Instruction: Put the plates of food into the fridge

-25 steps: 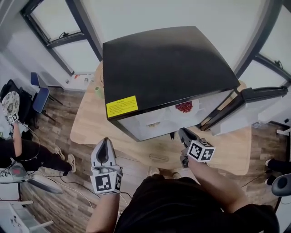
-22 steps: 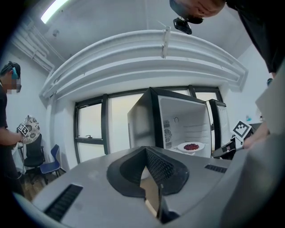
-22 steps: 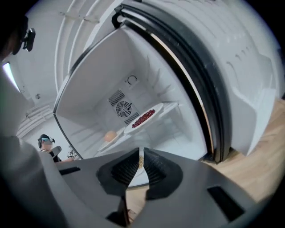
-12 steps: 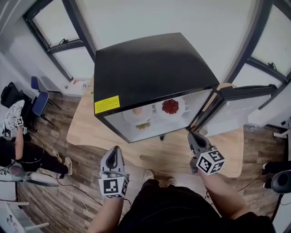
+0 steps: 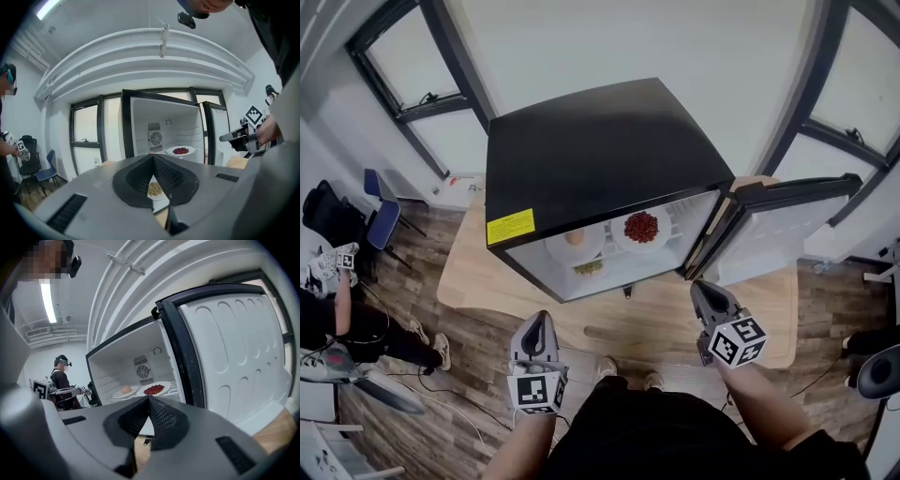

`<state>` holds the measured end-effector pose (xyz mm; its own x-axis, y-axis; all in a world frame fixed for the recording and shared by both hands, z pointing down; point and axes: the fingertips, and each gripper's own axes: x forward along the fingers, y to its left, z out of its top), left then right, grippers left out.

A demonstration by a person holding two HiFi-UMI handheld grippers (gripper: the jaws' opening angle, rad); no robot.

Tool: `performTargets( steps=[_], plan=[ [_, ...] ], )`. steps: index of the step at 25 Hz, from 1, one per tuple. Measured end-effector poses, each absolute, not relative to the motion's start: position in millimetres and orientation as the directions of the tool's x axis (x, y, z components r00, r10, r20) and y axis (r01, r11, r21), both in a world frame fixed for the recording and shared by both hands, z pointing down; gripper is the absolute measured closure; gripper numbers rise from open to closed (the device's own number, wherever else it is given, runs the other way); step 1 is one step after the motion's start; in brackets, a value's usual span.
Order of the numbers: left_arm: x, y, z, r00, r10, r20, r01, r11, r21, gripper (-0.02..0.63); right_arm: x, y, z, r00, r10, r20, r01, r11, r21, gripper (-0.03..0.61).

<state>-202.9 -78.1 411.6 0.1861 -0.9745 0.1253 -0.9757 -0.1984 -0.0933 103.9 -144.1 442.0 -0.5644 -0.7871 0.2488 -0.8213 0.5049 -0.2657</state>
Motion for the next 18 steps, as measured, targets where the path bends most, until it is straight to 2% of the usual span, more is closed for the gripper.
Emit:
performTargets(
  steps=[9, 18],
  plan=[
    [-192.5, -95.0, 392.9, 0.23, -0.971, 0.071, -0.965, -0.236, -0.112, 0.61, 105.3, -150.1, 436.0, -0.542, -0.808, 0.232, -0.834, 0.485, -0.263, 0.557],
    [-191.1, -101.7, 398.6, 0.24, -0.967, 0.091, -0.963, -0.249, -0.101, 0.609, 107.2, -153.6, 436.3, -0.532, -0.813, 0.235, -0.842, 0.48, -0.247, 0.557]
  ],
)
